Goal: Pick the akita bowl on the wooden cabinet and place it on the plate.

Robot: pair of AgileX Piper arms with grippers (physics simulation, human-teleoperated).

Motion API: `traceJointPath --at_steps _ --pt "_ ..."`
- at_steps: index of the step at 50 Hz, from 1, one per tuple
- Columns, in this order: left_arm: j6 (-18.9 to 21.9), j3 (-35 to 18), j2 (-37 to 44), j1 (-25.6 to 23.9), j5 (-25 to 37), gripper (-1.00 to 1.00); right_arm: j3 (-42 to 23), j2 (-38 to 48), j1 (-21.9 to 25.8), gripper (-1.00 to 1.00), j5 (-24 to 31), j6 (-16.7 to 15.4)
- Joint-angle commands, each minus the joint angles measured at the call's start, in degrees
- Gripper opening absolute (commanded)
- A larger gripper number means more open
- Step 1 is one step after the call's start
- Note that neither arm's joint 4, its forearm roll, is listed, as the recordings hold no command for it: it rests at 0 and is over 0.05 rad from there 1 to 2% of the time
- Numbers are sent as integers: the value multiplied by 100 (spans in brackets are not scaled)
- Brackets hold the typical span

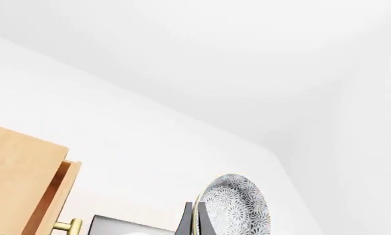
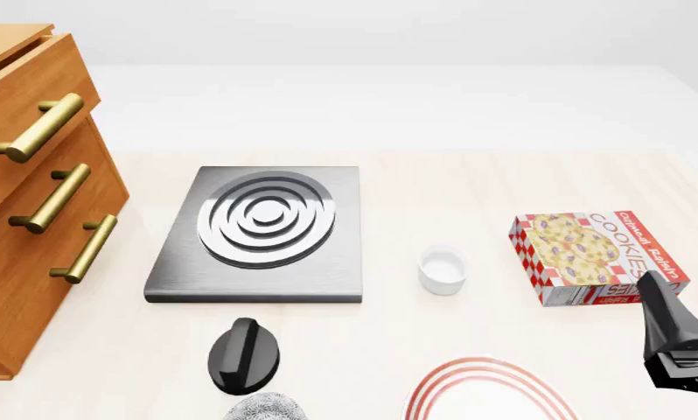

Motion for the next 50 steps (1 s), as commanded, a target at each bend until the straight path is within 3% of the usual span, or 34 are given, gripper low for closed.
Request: traceJointPath --at_steps 1,27,50 --pt "44 287 -41 -435 -165 -100 0 0 0 100 0 0" --pt "-71 940 -13 -1345 -555 -100 0 0 0 100 0 0" --pt "-67 1381 119 -1790 -868 -100 0 0 0 100 0 0"
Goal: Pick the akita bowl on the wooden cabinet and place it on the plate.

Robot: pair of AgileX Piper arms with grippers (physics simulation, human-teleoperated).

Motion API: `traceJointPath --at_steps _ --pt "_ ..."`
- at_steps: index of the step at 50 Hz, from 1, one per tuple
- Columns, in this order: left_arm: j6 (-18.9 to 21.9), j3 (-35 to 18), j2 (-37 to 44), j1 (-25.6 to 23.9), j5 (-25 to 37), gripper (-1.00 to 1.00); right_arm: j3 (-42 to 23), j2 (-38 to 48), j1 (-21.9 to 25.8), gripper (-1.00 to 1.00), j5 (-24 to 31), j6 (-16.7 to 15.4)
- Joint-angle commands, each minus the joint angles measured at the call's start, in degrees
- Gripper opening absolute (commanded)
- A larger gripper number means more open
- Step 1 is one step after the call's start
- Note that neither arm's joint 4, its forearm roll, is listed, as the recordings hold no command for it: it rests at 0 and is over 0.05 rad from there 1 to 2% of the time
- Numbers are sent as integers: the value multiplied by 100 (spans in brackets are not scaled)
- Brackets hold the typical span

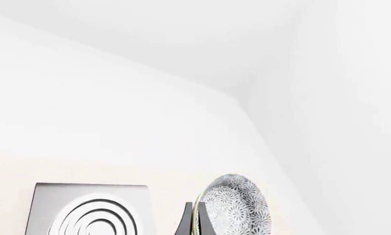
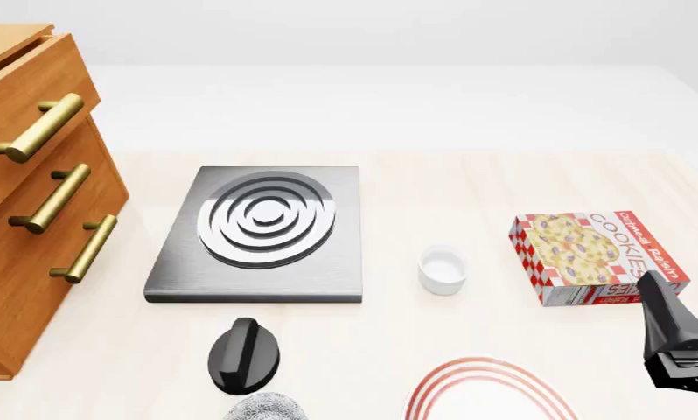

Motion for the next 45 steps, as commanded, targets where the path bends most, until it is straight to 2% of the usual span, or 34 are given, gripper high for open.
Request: traceJointPath --at_steps 1,22,36,45 --pt "26 244 44 -237 -189 -100 0 0 0 100 0 0" --pt "41 748 88 -704 -451 -100 0 0 0 100 0 0" --pt "61 1169 -11 -1164 -546 -100 0 0 0 100 0 0" --pt "88 1262 -81 -1481 -548 -100 0 0 0 100 0 0"
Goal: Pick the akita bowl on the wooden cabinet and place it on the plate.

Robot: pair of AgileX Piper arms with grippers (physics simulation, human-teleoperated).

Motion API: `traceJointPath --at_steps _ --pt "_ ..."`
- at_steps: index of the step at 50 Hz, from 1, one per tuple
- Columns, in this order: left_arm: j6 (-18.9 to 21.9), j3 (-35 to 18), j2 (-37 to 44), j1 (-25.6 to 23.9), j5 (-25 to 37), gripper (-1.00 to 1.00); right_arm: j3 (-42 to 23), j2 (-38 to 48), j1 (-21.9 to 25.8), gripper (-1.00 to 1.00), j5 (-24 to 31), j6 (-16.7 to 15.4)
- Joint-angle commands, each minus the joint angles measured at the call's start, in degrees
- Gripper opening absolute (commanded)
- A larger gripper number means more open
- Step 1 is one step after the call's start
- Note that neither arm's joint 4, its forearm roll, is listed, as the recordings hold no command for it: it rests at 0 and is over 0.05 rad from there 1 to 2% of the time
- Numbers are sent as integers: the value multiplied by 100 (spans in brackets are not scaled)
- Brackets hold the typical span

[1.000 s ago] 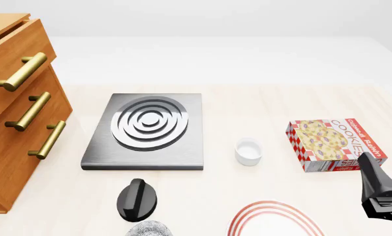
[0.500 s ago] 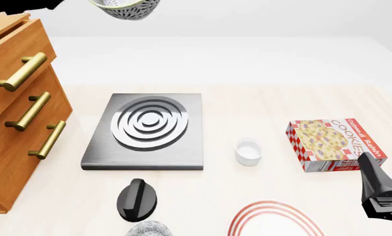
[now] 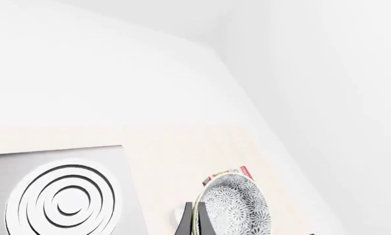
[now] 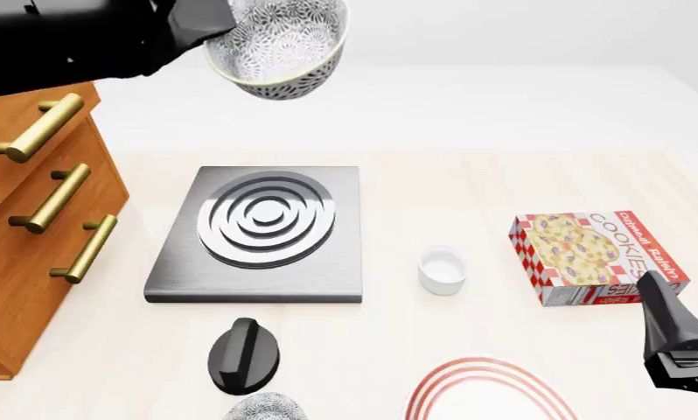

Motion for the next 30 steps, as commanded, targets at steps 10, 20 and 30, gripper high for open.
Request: traceJointPath --at_steps 10,20,30 --pt "18 320 -65 -598 -135 -100 0 0 0 100 0 0" --pt "-3 491 6 -844 -218 -100 0 0 0 100 0 0" --pt "-77 676 0 -1114 -262 -100 0 0 0 100 0 0"
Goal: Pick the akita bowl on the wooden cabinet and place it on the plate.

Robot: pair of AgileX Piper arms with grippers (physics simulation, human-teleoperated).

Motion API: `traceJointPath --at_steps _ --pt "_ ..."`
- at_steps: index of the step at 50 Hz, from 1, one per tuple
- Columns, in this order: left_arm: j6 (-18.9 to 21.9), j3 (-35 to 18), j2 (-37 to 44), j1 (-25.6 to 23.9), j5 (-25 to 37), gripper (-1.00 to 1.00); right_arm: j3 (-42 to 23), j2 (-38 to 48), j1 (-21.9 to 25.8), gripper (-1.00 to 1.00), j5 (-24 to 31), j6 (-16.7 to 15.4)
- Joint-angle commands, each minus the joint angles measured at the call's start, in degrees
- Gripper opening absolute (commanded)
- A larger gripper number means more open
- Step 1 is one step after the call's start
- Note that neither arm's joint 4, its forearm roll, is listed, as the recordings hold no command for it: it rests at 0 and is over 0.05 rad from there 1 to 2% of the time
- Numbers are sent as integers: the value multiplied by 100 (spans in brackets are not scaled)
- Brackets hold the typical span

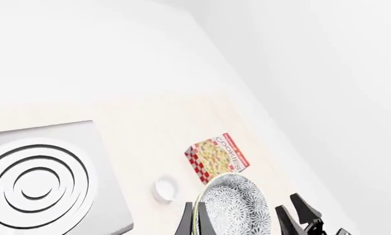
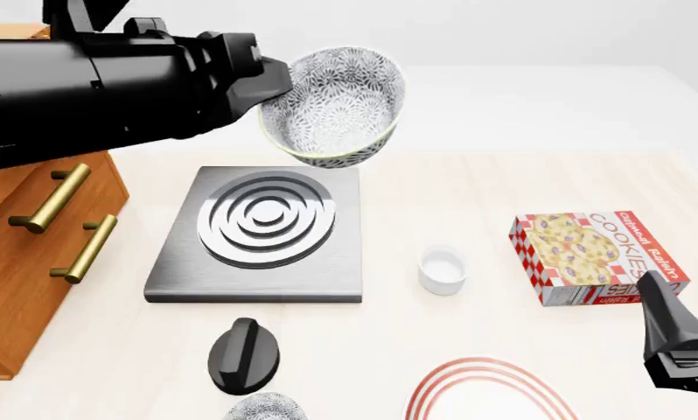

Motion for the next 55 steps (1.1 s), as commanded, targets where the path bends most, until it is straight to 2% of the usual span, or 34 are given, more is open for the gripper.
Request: traceJointPath --at_steps 1,12,22,37,40,55 --pt "-24 188 6 -325 -77 -100 0 0 0 100 0 0" --pt "-78 308 21 -462 -140 -100 0 0 0 100 0 0" --pt "-286 465 140 -733 -271 -100 0 0 0 100 0 0" --pt "-308 550 281 -900 -367 -100 0 0 0 100 0 0" --pt "-381 589 354 -1090 -416 -100 0 0 0 100 0 0" --pt "-510 766 471 -1408 -524 -100 0 0 0 100 0 0"
